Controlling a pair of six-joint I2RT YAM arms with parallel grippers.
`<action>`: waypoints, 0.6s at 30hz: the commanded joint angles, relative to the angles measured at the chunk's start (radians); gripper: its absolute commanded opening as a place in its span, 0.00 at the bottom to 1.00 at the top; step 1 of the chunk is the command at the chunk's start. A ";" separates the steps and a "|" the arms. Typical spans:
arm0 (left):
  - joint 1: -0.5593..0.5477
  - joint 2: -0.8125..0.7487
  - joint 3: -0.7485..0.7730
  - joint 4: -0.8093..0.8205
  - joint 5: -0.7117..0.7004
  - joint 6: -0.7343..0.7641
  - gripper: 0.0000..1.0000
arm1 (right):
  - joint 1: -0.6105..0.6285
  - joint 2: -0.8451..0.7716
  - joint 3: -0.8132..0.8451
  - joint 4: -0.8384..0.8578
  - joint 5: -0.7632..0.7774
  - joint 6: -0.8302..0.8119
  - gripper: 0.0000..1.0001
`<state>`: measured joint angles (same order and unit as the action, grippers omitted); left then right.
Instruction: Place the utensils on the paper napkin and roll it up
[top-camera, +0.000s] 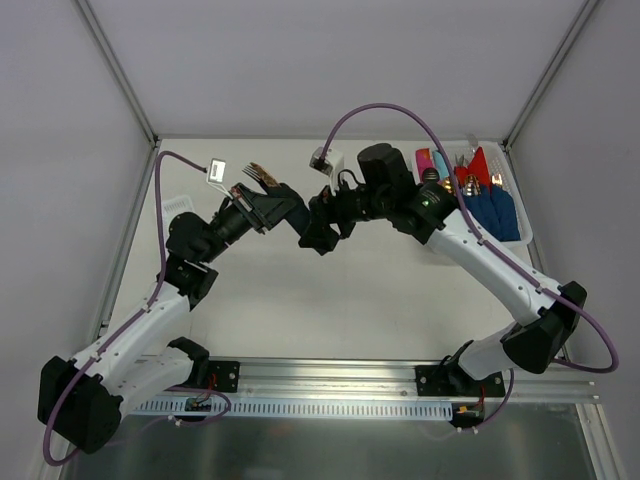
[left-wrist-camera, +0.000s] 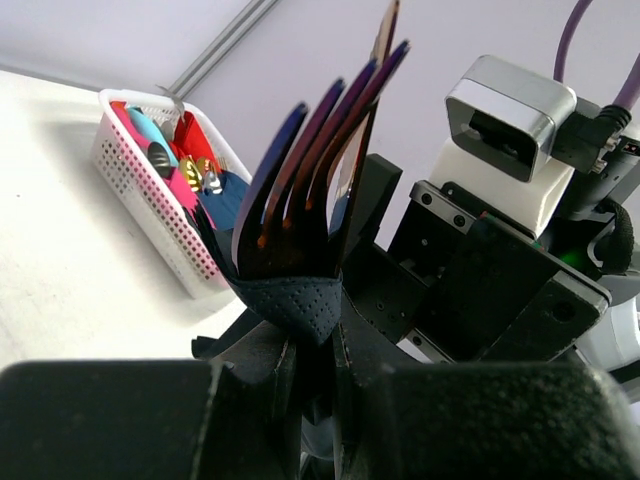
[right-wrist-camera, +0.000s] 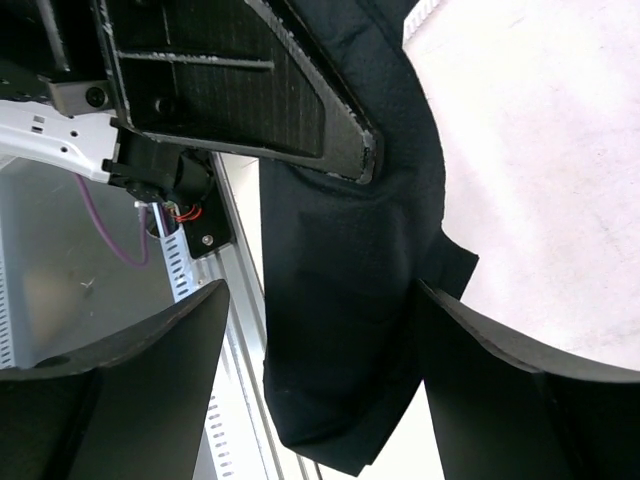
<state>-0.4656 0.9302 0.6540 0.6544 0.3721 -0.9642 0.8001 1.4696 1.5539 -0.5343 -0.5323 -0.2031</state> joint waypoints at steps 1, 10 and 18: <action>-0.005 -0.005 0.049 0.128 0.025 -0.036 0.00 | -0.016 -0.002 -0.005 0.049 -0.054 0.034 0.76; -0.004 0.015 0.045 0.157 0.044 -0.060 0.00 | -0.064 -0.003 -0.041 0.134 -0.233 0.134 0.52; -0.005 0.042 0.049 0.195 0.071 -0.090 0.00 | -0.113 0.026 -0.074 0.229 -0.389 0.272 0.46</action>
<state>-0.4652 0.9684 0.6540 0.7296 0.4152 -1.0229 0.6960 1.4879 1.4834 -0.3889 -0.8116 -0.0071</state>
